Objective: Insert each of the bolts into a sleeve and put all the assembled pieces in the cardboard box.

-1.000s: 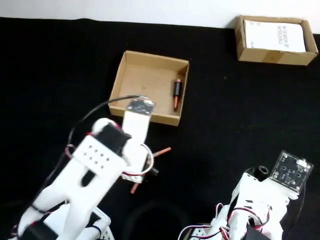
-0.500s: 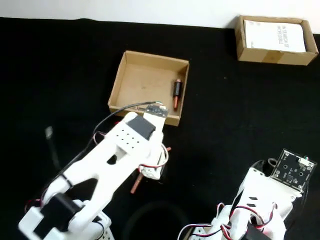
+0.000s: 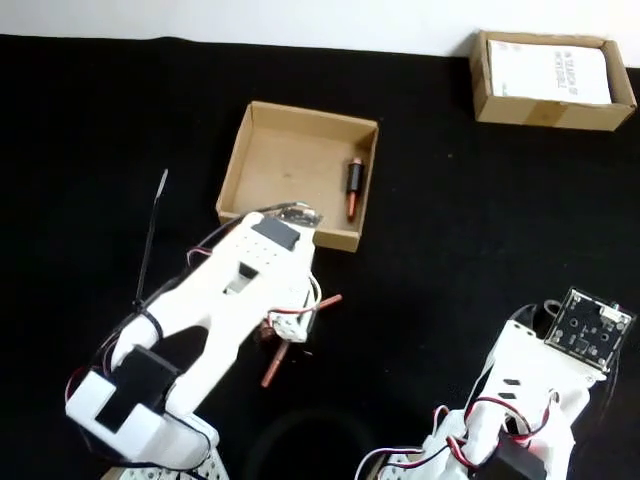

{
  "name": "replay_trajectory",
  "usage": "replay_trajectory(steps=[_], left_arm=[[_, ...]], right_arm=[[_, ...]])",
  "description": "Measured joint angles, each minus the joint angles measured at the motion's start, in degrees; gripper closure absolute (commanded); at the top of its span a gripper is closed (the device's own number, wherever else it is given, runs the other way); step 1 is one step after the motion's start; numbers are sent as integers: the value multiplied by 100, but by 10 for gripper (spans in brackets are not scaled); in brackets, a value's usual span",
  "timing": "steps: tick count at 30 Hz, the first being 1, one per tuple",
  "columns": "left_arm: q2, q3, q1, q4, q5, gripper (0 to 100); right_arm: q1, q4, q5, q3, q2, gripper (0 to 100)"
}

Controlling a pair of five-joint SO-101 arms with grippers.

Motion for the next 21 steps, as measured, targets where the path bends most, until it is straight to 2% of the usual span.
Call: replay_trajectory(steps=[4, 10, 14, 21], left_arm=[[193, -79, -35, -264, -35, 745], [484, -149, 9, -756, -44, 992], [853, -167, 9, -1178, -35, 979], [967, -185, 0, -1284, -62, 993]], right_arm=[[0, 0, 0, 9, 18, 991], [0, 0, 0, 9, 18, 991], [0, 0, 0, 9, 18, 991], [0, -70, 0, 193, 18, 991]])
